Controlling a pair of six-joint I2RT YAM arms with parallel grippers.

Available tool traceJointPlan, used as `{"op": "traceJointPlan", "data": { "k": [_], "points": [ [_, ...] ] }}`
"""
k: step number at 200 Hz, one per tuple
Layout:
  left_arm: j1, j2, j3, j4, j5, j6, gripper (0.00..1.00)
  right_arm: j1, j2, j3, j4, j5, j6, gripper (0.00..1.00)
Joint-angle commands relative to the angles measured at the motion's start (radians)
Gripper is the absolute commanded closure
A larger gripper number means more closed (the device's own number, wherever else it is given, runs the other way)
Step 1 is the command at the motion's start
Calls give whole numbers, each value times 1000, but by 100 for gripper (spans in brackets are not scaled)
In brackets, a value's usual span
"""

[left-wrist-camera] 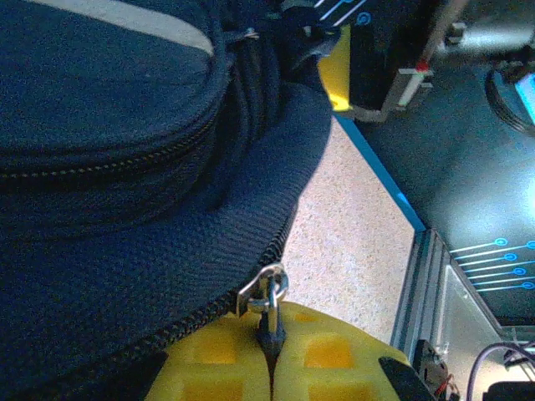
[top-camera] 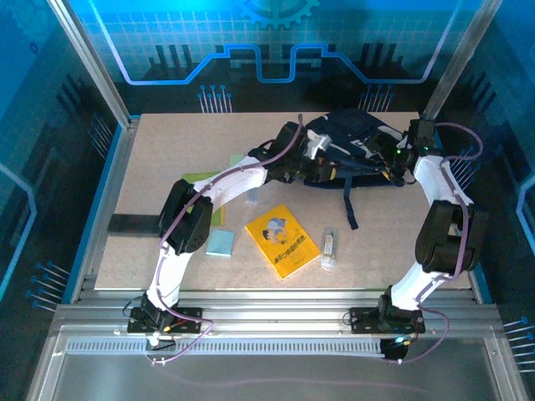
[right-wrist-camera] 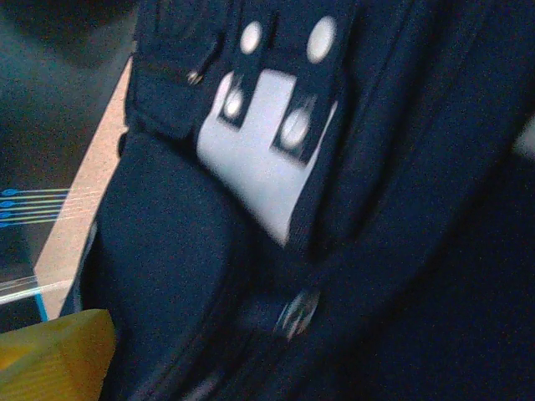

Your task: Pack books, pencil case, and school supplies into a backpack

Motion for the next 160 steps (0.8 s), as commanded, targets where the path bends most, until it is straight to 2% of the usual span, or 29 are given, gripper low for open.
{"op": "traceJointPlan", "data": {
  "k": [1,18,50,73,90,98,110,126,135,142,144,160],
  "points": [
    [-21,47,110,-1,28,-42,100,-5,-125,-65,-48,-90,17,1],
    [-29,68,133,8,14,-76,100,-2,-188,-157,11,-153,80,2],
    [-43,72,129,30,6,-123,100,33,-269,-303,114,-196,194,3],
    [-57,58,115,31,31,-138,100,54,-272,-366,221,-181,262,6],
    [-66,30,79,26,47,-141,100,65,-237,-397,313,-182,306,11],
    [-68,13,54,25,50,-142,100,72,-218,-404,345,-180,322,18],
    [-70,-11,18,21,52,-143,100,74,-195,-414,376,-168,330,37],
    [-71,-39,-25,6,52,-138,100,73,-184,-445,421,-137,331,65],
    [-67,-52,-44,-10,50,-131,100,68,-183,-457,450,-126,323,86],
    [-63,-60,-58,-28,44,-127,100,66,-181,-460,462,-119,308,98],
    [-61,-62,-62,-33,43,-127,100,64,-181,-460,460,-116,302,100],
    [-39,-83,-98,-58,44,-125,100,55,-175,-443,435,-105,255,100]
  ]
}}
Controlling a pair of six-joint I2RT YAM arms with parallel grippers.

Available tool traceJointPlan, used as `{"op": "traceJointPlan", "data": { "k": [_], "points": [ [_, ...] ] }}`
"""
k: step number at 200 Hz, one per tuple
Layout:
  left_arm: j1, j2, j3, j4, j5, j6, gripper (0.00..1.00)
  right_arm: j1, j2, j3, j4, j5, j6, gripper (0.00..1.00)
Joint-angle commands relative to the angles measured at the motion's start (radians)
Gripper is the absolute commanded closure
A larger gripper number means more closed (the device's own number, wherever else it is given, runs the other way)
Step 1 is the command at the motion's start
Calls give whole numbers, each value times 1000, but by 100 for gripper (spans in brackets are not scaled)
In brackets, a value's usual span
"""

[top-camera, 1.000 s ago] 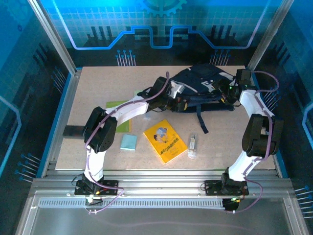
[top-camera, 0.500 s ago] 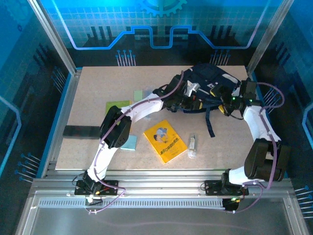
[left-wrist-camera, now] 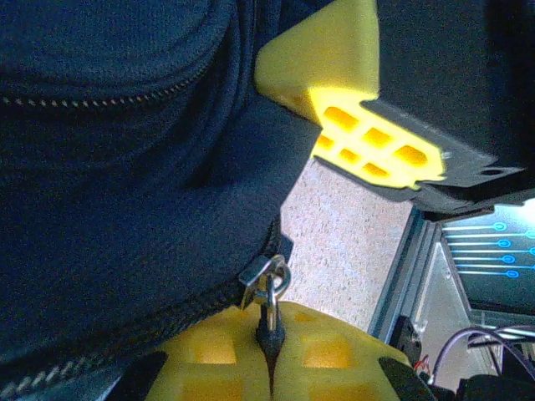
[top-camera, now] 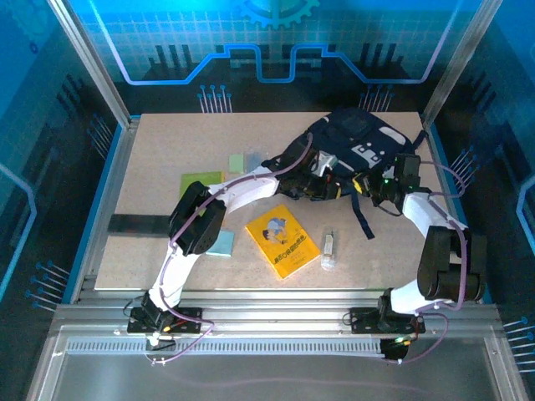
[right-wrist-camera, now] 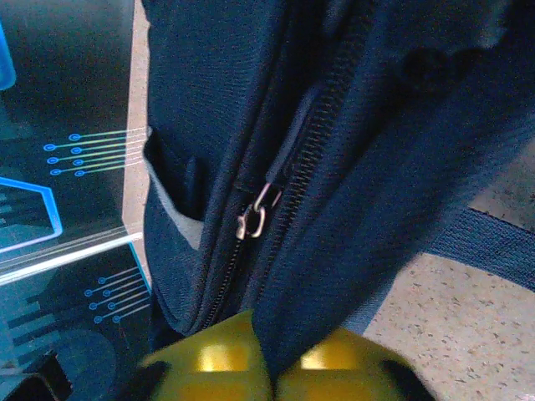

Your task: Pack books, pencil case, and school supplies into a backpack

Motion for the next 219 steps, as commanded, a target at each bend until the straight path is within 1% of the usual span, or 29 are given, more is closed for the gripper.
{"op": "traceJointPlan", "data": {
  "k": [1,26,54,81,97,110,128,149,170,185,203,212,215,219],
  "points": [
    [22,-124,-39,-23,43,2,100,-12,16,13,75,56,-60,100],
    [65,-167,-89,-76,19,38,100,-30,9,25,53,50,-100,100],
    [136,-219,-146,-144,-51,99,100,-60,-8,40,-9,55,-149,100],
    [207,-244,-207,-166,-134,144,100,-85,-24,69,-53,53,-187,100],
    [241,-239,-232,-155,-140,142,100,-87,-24,81,-71,62,-211,100],
    [248,-239,-237,-157,-141,147,100,-87,-14,94,-73,59,-223,100],
    [235,-256,-237,-158,-111,149,100,-87,14,127,-68,44,-247,100],
    [192,-293,-244,-173,-92,155,100,-84,57,202,-91,48,-295,100],
    [128,-324,-261,-172,-72,144,100,-84,101,294,-140,110,-346,100],
    [82,-317,-257,-164,-50,127,100,-84,139,362,-181,154,-373,100],
    [37,-277,-221,-142,-24,109,100,-84,180,427,-215,158,-379,100],
    [25,-247,-191,-128,-6,99,100,-84,192,448,-231,145,-375,95],
    [21,-236,-181,-125,-3,94,100,-85,197,454,-237,136,-373,90],
    [17,-222,-160,-121,3,89,100,-84,198,459,-245,129,-371,82]
  ]
}}
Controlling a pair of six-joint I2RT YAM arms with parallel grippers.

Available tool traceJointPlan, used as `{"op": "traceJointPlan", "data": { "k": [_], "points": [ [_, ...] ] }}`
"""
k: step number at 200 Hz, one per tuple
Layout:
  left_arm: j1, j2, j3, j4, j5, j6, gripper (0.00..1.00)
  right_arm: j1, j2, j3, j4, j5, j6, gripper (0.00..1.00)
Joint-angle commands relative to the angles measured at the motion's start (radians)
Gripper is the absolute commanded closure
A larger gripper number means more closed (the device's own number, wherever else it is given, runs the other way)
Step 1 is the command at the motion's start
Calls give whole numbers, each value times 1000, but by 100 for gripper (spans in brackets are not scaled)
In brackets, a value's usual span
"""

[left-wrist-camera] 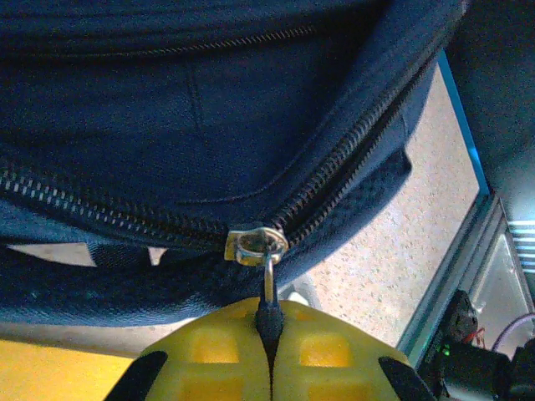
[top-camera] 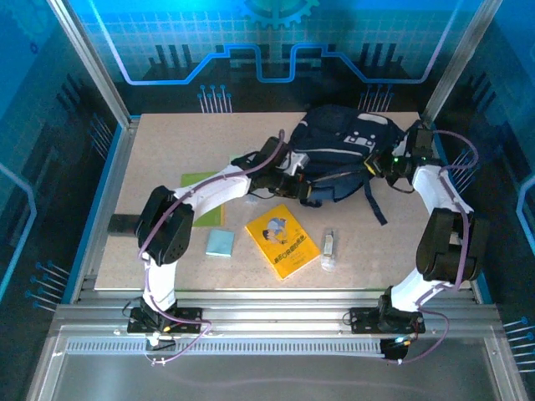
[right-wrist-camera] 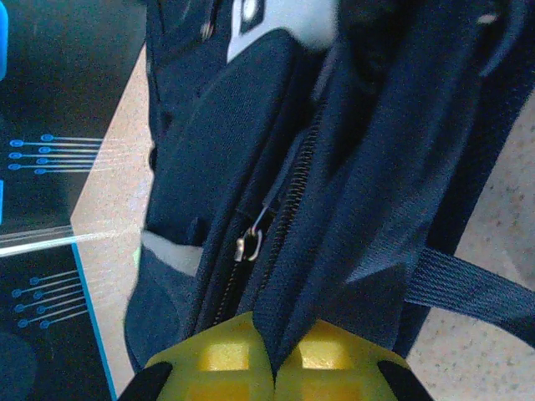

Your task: Pack books, pencil case, and school supplies into a backpack

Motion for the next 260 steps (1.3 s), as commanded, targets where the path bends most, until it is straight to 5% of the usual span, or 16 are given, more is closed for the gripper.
{"op": "traceJointPlan", "data": {
  "k": [1,20,43,101,165,187,228,260],
  "points": [
    [-51,30,88,-6,109,-24,100,-18,40,88,41,79,-46,79],
    [-60,95,181,15,135,-50,100,-19,12,83,-20,64,-44,36],
    [-63,164,295,28,139,-77,100,-20,-73,39,-104,61,-56,20],
    [-76,235,396,77,148,-121,100,-8,-315,-214,-68,-100,84,17],
    [-96,219,374,80,143,-111,100,80,-273,-360,89,-114,233,17],
    [-107,204,347,77,157,-108,100,86,-203,-367,182,-72,274,26],
    [-104,143,238,76,158,-100,100,67,-135,-355,222,-18,245,100],
    [-55,107,165,55,129,-99,100,31,-148,-362,185,1,184,100]
  ]
}}
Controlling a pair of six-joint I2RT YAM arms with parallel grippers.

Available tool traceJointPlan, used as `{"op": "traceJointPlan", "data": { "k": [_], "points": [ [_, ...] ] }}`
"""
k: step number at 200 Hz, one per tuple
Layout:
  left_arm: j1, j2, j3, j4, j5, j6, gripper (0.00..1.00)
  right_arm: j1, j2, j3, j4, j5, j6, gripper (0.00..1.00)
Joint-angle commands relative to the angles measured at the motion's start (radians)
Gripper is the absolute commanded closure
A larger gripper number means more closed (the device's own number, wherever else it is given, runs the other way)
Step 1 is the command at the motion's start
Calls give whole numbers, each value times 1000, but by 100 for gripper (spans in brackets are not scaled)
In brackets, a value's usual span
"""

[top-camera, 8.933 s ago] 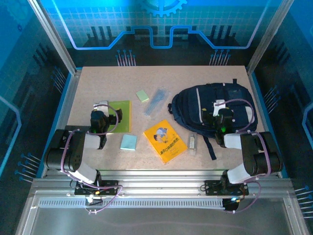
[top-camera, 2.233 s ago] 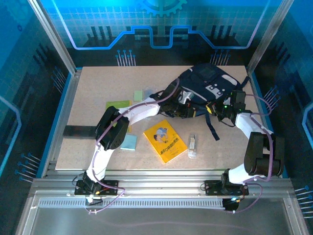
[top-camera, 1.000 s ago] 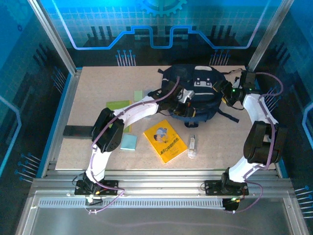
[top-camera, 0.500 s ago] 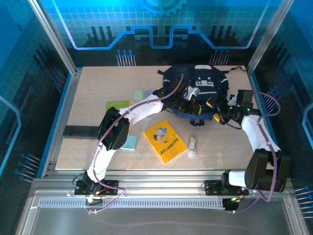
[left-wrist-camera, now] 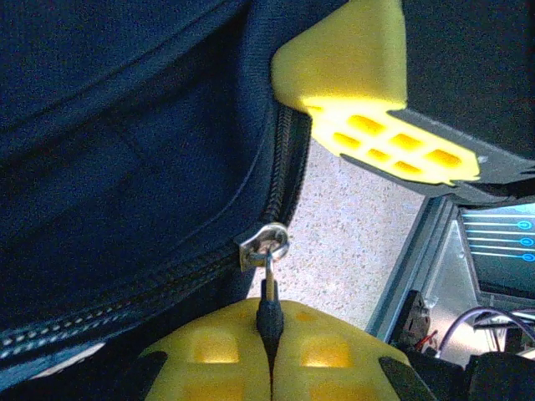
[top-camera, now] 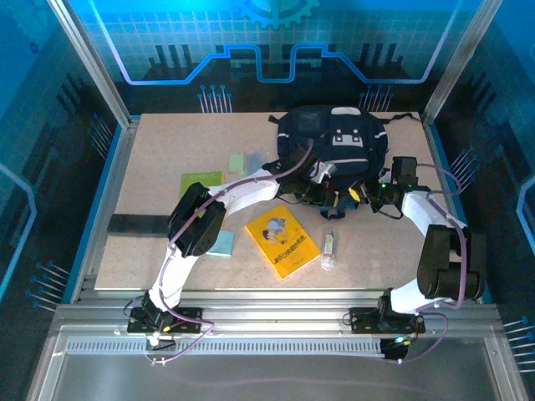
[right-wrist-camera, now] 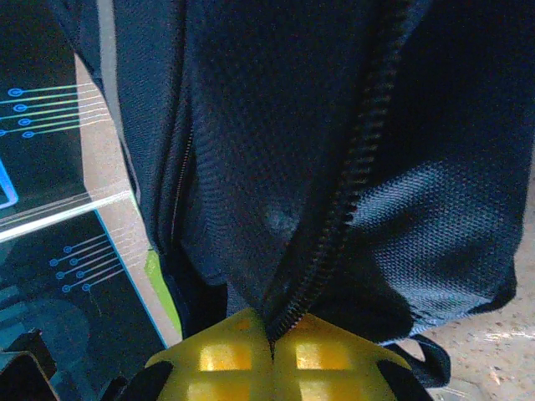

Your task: Pack books, pencil case, and school supplies into a backpack

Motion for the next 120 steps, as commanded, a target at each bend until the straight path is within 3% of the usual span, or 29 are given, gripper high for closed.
{"op": "traceJointPlan", "data": {
  "k": [1,35,77,101,120],
  "points": [
    [30,-124,-39,5,33,8,100,-43,-3,-7,40,93,-51,100],
    [130,-189,-118,-49,-39,54,100,-80,-41,-30,-10,153,-123,100],
    [256,-212,-183,-79,-114,116,100,-129,-45,-28,-30,138,-164,100],
    [287,-196,-180,-77,-135,130,100,-146,-32,8,-59,155,-205,100],
    [271,-204,-183,-40,-90,113,100,-152,-6,74,-99,164,-250,100]
  ]
}}
